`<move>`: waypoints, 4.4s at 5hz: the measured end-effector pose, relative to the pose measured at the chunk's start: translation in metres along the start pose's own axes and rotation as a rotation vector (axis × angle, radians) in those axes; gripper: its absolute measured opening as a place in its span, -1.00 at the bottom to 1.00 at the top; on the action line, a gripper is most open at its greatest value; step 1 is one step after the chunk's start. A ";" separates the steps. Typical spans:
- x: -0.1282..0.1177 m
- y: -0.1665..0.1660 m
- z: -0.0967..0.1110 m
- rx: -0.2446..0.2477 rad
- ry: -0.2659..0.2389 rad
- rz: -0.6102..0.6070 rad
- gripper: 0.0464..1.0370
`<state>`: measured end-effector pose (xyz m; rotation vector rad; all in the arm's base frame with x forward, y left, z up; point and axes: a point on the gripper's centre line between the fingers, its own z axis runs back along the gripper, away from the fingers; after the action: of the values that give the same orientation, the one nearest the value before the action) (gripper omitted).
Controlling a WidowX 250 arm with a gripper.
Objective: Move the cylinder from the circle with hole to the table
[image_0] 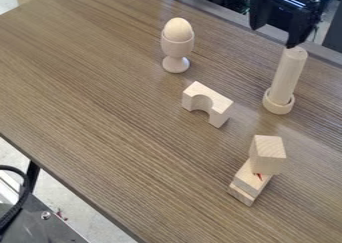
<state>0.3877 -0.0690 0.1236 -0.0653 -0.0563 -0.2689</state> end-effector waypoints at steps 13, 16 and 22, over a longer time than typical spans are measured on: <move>0.006 0.070 0.051 0.073 -0.190 0.136 0.05; 0.019 0.080 -0.003 0.067 -0.152 0.089 0.05; 0.025 0.083 -0.027 0.099 -0.103 0.052 0.92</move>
<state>0.4354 0.0018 0.0937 0.0173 -0.1697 -0.2107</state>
